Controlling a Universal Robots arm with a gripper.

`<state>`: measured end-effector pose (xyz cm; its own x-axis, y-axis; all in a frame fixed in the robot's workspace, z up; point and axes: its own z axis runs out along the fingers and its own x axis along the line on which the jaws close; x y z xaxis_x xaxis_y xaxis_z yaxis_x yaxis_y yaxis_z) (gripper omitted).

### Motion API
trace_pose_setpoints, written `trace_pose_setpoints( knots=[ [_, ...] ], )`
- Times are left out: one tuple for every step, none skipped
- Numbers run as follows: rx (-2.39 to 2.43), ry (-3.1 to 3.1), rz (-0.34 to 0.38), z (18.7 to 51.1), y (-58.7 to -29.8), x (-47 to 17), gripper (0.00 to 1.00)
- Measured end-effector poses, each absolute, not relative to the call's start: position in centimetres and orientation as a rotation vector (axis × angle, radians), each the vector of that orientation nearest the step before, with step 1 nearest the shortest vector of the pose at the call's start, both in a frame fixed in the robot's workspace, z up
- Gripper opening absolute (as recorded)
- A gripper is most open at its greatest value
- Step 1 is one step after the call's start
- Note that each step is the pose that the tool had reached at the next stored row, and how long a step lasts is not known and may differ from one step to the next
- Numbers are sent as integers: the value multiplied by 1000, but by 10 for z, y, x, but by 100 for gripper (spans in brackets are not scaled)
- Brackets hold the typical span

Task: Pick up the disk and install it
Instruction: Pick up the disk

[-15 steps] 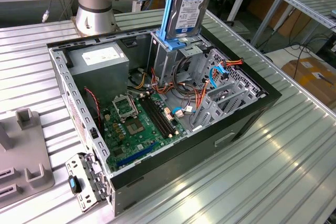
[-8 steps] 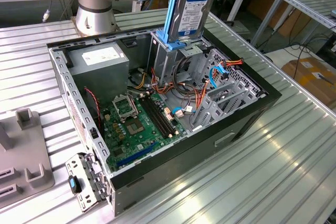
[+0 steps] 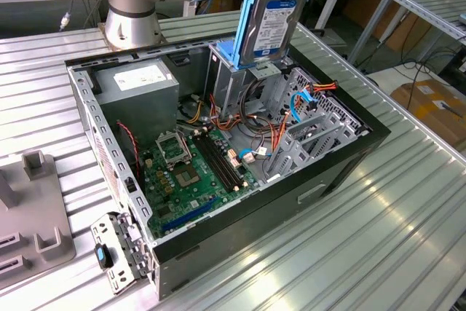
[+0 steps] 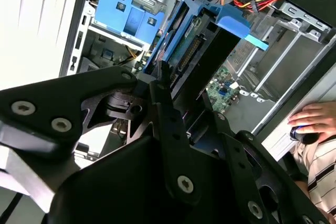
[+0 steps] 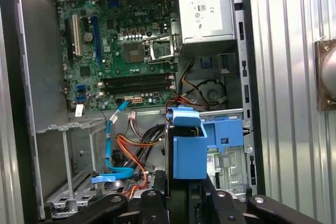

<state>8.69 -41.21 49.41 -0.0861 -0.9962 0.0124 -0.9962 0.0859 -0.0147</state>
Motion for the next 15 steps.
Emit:
trace_pose_setpoints(
  knots=[
    [-2123, 2314, -30, 494, -414, 87, 35],
    [-2123, 2315, -31, 494, -416, 87, 35],
    [-2123, 2315, -31, 494, -417, 87, 35],
    [-2124, 2315, -31, 494, -419, 87, 35],
    [-2124, 2315, -32, 494, -420, 87, 35],
    [-2124, 2315, -32, 494, -423, 87, 35],
    [-2124, 2316, -33, 494, -426, 87, 35],
    [-2125, 2316, -35, 494, -431, 87, 35],
    [-2125, 2317, -36, 494, -434, 87, 35],
    [-2126, 2317, -37, 494, -436, 87, 35],
    [-2126, 2317, -37, 494, -438, 87, 35],
    [-2126, 2318, -38, 494, -440, 87, 35],
    [-2126, 2318, -38, 494, -441, 87, 35],
    [-2127, 2318, -39, 494, -444, 87, 35],
    [-2127, 2319, -40, 493, -447, 87, 35]
  ],
)
